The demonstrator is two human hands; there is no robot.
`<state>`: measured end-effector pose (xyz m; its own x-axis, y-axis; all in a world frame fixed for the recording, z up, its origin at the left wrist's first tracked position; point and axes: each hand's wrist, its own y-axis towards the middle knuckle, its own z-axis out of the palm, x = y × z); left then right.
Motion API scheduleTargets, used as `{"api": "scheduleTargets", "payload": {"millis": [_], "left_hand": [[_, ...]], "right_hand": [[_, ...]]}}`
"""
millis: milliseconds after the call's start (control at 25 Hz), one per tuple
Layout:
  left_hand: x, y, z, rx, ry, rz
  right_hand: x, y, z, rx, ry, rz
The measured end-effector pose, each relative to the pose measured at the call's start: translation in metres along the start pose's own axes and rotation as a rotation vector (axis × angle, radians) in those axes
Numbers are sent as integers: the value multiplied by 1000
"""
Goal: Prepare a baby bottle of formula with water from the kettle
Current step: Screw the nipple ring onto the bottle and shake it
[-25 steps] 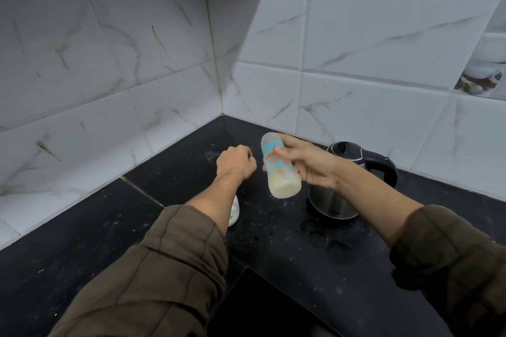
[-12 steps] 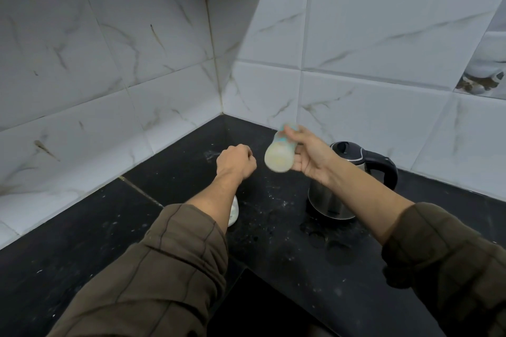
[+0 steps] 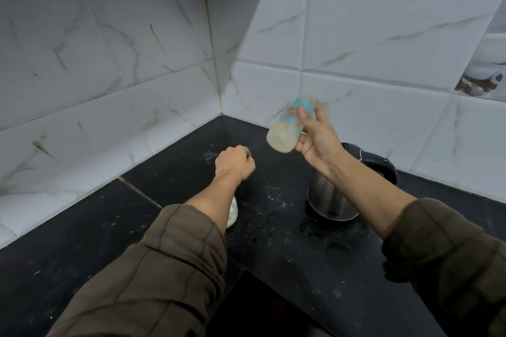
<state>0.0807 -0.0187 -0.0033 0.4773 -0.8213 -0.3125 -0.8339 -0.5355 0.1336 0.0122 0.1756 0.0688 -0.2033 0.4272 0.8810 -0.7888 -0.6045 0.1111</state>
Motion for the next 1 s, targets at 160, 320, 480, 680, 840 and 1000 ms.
{"api": "scheduleTargets", "payload": {"millis": [160,320,480,680,840,1000], "left_hand": [[-3,0,0,15,6,9],[-1,-1,-2,5,-5,-1],[-1,-2,-4,10,-1,4],[4,-6,-6,-2,5,-11],[1,-6,-7,-5,17,-1],[3,-8,-8,-17,10,-6]], "right_hand": [[-1,-17,-1,389,-258,74],[1,-9,3,115,-12,-18],[-6,-19,0,291,-196,67],[-7,-16,4,133,-7,-2],[-8,-20,-1,386,-260,105],[-6,-13,2,-33,-61,41]]}}
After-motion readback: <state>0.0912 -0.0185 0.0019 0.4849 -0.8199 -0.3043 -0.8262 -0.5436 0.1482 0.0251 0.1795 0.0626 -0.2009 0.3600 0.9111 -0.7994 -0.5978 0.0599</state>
